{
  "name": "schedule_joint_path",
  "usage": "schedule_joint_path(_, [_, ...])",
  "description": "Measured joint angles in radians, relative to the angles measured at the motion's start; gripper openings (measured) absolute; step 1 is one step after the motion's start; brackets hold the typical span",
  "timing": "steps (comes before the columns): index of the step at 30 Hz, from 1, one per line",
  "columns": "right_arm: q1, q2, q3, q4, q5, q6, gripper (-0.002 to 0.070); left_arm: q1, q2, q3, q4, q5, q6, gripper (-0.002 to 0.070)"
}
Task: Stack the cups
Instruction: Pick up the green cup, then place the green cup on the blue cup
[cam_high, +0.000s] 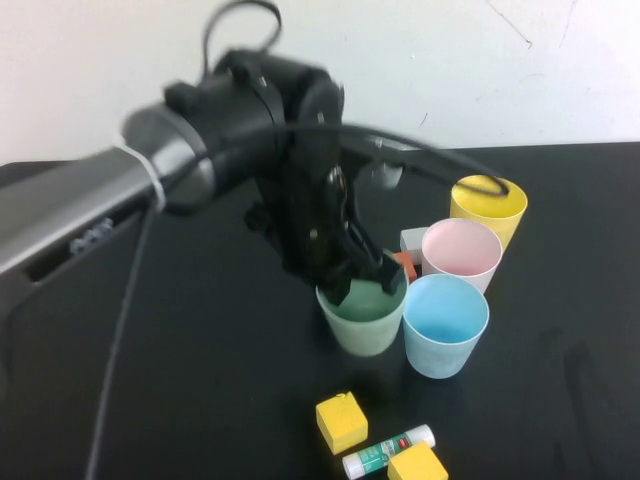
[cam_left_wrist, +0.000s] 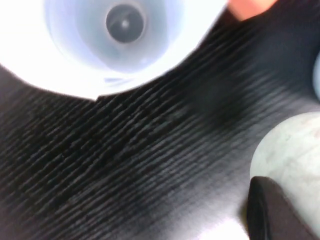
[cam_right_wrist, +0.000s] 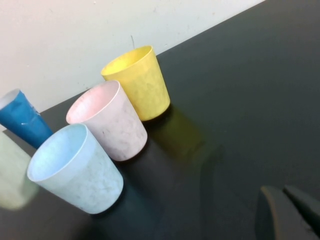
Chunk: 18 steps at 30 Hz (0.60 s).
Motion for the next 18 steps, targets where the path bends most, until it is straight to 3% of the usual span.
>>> schedule_joint_path(8, [0.000, 0.000, 0.000, 0.000, -0.002, -0.018, -0.0003, -0.005, -0.045, -0.134, -0.108, 0.088, 0.030, 0.0013])
schedule_joint_path(18, [0.001, 0.000, 0.000, 0.000, -0.002, -0.022, -0.0003, -0.078, -0.028, -0.157, -0.091, 0.047, 0.058, 0.0013])
